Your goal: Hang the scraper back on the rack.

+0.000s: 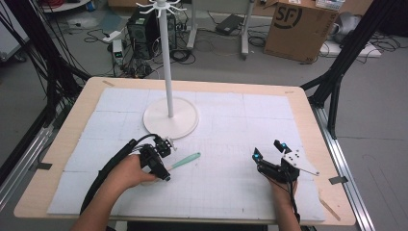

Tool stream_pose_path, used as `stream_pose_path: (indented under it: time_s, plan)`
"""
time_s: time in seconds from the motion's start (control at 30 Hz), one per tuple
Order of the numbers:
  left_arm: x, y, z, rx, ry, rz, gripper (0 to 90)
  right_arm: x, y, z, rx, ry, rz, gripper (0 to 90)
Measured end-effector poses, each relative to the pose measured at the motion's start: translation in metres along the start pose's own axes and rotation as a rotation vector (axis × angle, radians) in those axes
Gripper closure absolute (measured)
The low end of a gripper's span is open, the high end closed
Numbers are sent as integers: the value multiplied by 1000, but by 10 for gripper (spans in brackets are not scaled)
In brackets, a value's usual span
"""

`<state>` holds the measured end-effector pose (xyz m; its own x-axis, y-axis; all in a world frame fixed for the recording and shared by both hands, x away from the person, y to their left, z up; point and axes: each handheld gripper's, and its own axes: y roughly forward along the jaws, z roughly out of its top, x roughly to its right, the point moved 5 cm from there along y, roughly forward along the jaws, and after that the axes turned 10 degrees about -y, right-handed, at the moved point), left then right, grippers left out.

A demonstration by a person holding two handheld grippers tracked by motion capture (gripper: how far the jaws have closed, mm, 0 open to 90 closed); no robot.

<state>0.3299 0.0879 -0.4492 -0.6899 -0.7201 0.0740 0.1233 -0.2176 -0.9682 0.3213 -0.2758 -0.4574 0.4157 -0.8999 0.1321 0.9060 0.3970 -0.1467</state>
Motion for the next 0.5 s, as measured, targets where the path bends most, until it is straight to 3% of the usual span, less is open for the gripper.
stream_pose_path:
  time_s: [0.2, 0.5]
  plan:
    - [1, 4, 7, -48, 2, 8, 367, 0, 0, 0, 0, 0, 0, 157]
    - [2, 5, 12, -70, 6, 6, 393, 0, 0, 0, -1, -2, 3, 156]
